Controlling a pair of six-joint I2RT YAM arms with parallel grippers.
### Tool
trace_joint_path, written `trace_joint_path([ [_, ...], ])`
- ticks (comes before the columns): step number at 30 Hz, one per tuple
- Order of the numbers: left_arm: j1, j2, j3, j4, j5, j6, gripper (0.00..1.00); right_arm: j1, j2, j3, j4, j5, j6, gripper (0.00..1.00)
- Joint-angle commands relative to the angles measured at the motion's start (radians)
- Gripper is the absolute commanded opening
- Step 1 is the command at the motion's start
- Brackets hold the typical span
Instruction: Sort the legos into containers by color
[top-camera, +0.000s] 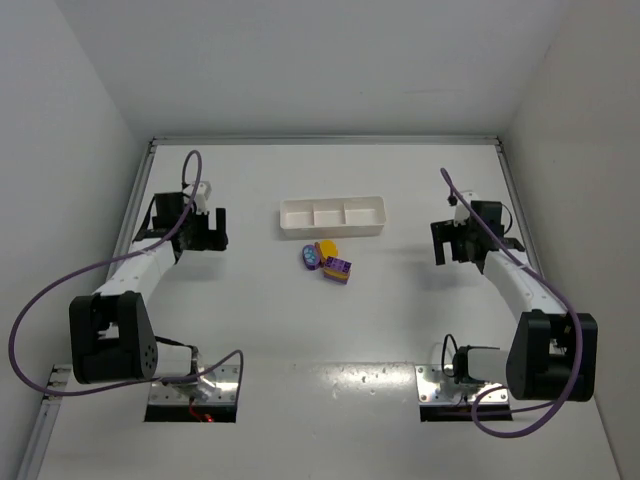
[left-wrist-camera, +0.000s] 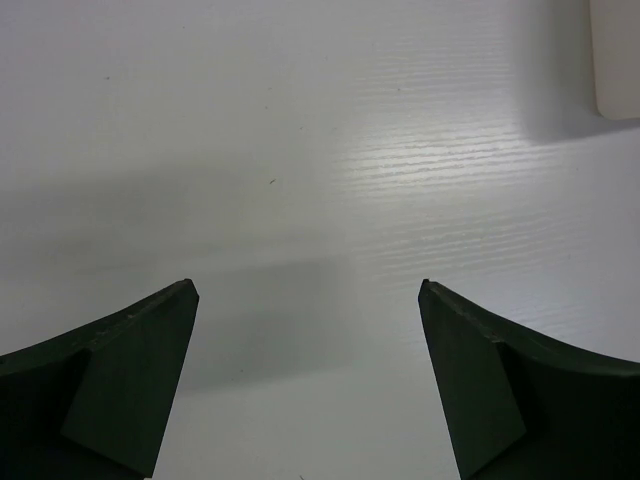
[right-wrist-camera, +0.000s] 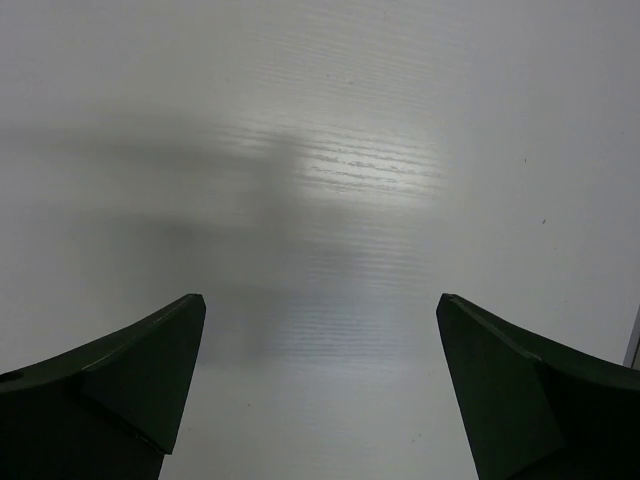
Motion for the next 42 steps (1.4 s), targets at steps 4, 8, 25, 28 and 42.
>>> trace_joint_path([
  [4, 0.012, 0.002, 0.035, -0.008, 0.023, -0.001, 0.99, -0.005, -0.007, 0.034, -0.001, -0.069, -0.024, 1.00],
  [8, 0.012, 0.028, 0.059, -0.042, 0.053, 0.010, 0.99, -0.005, -0.039, 0.083, -0.069, -0.178, -0.039, 0.96],
  [25, 0.012, 0.131, 0.151, -0.127, 0.081, 0.055, 0.99, 0.503, 0.109, 0.435, -0.308, -0.467, -0.238, 0.68],
  [28, 0.012, 0.155, 0.173, -0.127, 0.081, 0.055, 0.99, 0.642, 0.148, 0.435, -0.284, -0.369, -0.286, 0.63],
  [42, 0.012, 0.207, 0.200, -0.136, 0.072, 0.055, 0.99, 0.800, 0.338, 0.458, -0.213, -0.246, -0.356, 0.63],
])
